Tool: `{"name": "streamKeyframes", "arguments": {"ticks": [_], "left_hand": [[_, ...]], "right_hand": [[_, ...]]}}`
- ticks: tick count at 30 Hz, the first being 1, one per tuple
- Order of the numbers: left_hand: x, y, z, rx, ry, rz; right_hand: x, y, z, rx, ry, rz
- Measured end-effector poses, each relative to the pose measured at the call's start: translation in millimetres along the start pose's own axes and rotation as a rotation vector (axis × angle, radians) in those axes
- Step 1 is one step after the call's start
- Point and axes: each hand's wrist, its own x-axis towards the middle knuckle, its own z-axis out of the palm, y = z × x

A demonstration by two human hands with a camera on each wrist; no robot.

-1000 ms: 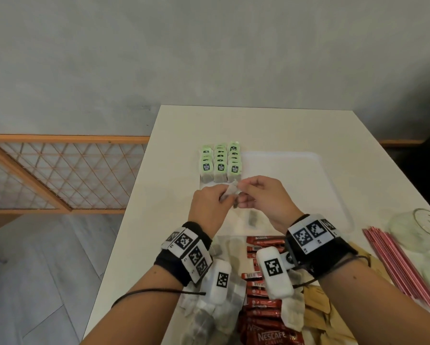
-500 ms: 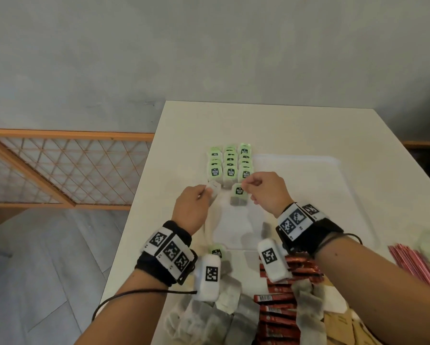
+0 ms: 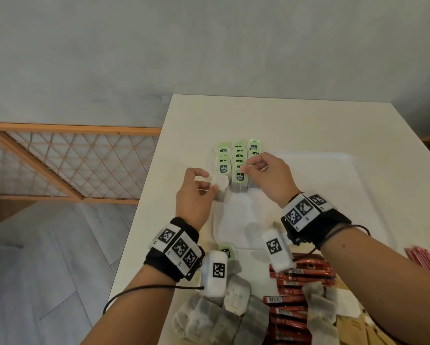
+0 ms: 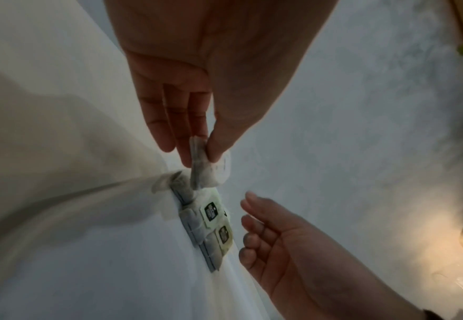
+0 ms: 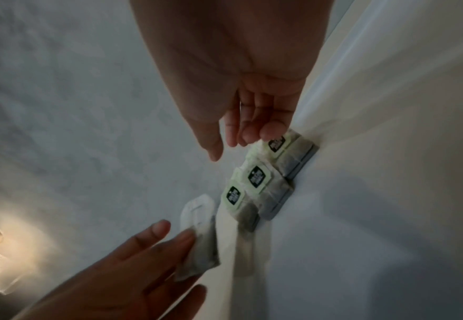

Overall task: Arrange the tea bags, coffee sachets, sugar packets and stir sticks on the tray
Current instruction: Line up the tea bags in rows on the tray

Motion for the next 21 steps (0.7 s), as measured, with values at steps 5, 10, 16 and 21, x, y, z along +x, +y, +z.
{"name": "streamKeyframes", "arguments": {"ticks": [5, 10, 16, 21], "left_hand": [[-6, 15, 12, 0.022, -0.074, 0.098], [-17, 23, 22, 0.105, -0.127, 0.155], [-19, 28, 20, 0.271, -0.11, 0.238], [-13, 35, 22, 0.335, -0.168, 0.223]], "right_hand": [[-23, -11, -5, 0.118, -0.248, 0.057], [-34, -13, -12, 0.189, -0.208, 0.11], [-39, -19, -18, 0.197, -0.217, 0.109], [-37, -22, -12, 0.195, -0.138, 0.097]]}}
